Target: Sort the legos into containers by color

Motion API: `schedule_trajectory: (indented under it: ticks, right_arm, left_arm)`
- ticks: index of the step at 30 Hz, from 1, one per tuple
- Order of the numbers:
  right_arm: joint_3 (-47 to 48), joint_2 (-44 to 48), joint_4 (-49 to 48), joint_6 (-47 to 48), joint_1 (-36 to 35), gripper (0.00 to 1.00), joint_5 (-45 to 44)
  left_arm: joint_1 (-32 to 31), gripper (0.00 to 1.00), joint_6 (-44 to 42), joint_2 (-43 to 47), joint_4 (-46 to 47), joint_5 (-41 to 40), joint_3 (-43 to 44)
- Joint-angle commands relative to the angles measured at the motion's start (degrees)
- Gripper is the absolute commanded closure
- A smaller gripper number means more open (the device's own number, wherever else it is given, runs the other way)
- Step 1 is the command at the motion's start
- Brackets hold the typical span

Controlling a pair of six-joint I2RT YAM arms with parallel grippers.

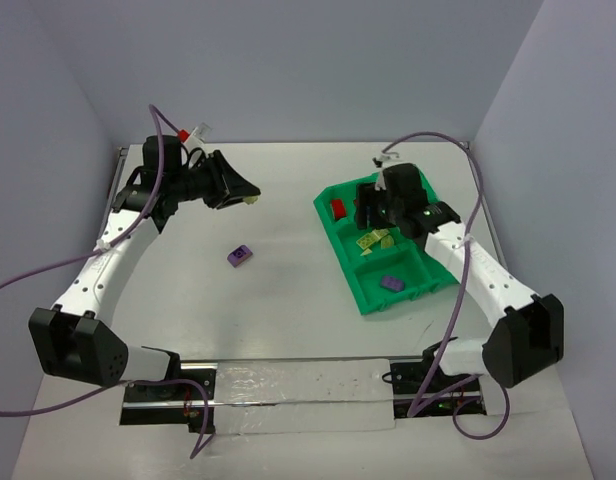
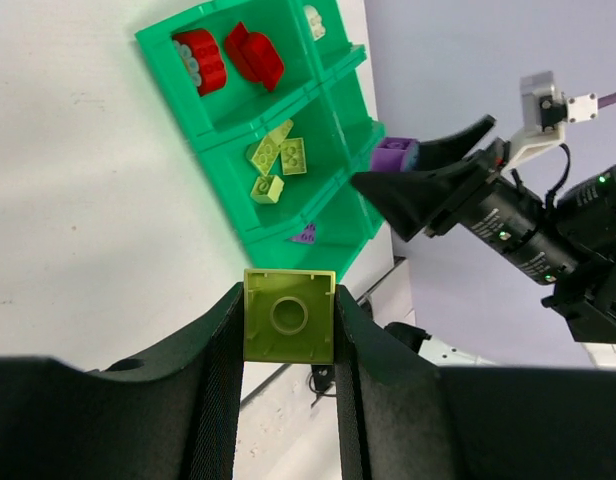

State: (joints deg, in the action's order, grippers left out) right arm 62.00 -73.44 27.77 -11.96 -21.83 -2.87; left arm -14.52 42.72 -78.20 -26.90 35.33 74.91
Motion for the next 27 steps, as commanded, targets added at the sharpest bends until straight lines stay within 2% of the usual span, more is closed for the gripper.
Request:
schedule_trajectory:
  ticks: [1, 4, 9, 12, 15, 20, 22, 27]
  right_arm:
    - [-6.63, 8.96, 1.30, -9.14, 1.92, 1.00, -5.41]
    - [-13.61, 14.95, 1.77, -11.57, 4.21, 1.00, -6.66]
    - [-19.20, 20.45, 2.73, -15.14, 7.30, 1.00, -6.09]
    - [-18.59, 20.68, 4.44, -15.18, 7.83, 1.00, -5.84]
    - [-15.68, 18.48, 7.06, -13.20, 9.36, 1.00, -8.31]
    - [-12.39, 13.42, 8.92, -12.72, 14.42, 1.00, -3.99]
    - [-10.99, 11.93, 10.27, -13.26, 15.18, 1.00, -3.11]
    - [-10.20, 11.85, 11.20, -12.94, 15.50, 1.00, -1.40]
  left_arm:
    - [-1.32, 1.00, -1.74, -0.36, -0.69, -2.30, -0.49]
    - [-1.82, 1.00, -1.37, -1.14, 0.44, -1.46, -1.09]
    - [-2.53, 1.00, -1.76, -2.79, 0.70, -2.99, -0.30]
    - [-2.53, 1.00, -2.61, -4.26, -0.65, -4.35, 0.58]
    - [-2.78, 1.00, -3.52, -6.65, -6.48, -7.90, 4.32]
    - [-2.88, 1.00, -7.09, -8.46, -11.27, -14.75, 5.74]
    - [-2.88, 1.00, -8.91, -10.90, -15.53, -16.51, 8.19]
    - [-2.63, 1.00, -12.40, -15.66, -19.38, -18.09, 13.99]
